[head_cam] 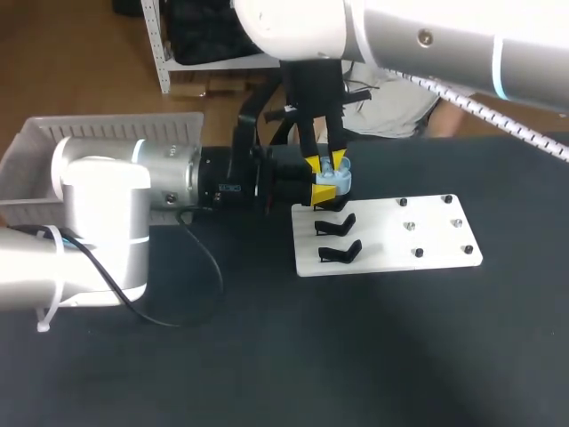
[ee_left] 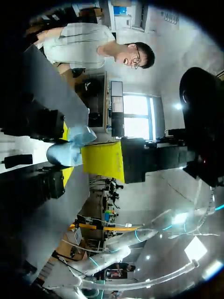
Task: Pick up each earbud case from the left stands, insert the matching earbuds, close the lid, and place the case in the box.
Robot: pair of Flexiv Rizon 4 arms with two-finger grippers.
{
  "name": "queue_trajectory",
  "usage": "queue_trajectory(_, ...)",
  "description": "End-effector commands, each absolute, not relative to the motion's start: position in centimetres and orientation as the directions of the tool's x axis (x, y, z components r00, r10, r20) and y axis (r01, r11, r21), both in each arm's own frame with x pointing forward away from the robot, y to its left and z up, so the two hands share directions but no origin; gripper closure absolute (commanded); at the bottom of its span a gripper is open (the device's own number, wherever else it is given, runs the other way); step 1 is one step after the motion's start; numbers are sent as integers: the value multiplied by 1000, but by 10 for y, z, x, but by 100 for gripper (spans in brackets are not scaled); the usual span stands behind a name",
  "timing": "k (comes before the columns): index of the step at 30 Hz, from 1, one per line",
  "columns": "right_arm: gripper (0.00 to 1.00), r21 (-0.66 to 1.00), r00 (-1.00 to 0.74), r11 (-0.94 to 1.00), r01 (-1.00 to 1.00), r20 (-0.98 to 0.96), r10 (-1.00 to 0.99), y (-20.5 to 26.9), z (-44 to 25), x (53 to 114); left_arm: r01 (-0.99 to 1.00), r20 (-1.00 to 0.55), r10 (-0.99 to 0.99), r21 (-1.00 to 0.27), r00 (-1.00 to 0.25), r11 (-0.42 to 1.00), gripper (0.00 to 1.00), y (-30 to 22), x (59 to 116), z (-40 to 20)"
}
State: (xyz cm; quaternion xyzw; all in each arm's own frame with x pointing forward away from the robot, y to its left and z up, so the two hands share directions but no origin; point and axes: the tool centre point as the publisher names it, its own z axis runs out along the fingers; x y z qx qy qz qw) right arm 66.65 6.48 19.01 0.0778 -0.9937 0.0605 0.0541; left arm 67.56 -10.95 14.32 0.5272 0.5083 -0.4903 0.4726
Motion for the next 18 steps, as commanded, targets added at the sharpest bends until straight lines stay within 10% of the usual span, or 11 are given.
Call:
queue_trajectory(1,100,-112,-980,979,-172,116,-159,63,189,667,1000,-998,69,5,7,-30,100,-109,673,144)
queue_trajectory(11,100,-133,-975,969,-210,103,-198,61,188,665,1000,-998,69,5,7,-30,100,-109,673,144)
queue_trajectory(15,58,-138,-973,966,-220,101,-208,62,188,665,1000,-998,69,5,7,-30,100,-109,673,144)
queue_trajectory(18,53,-135,-973,966,-222,99,-210,62,188,665,1000,-998,69,5,7,-30,100,-109,673,144)
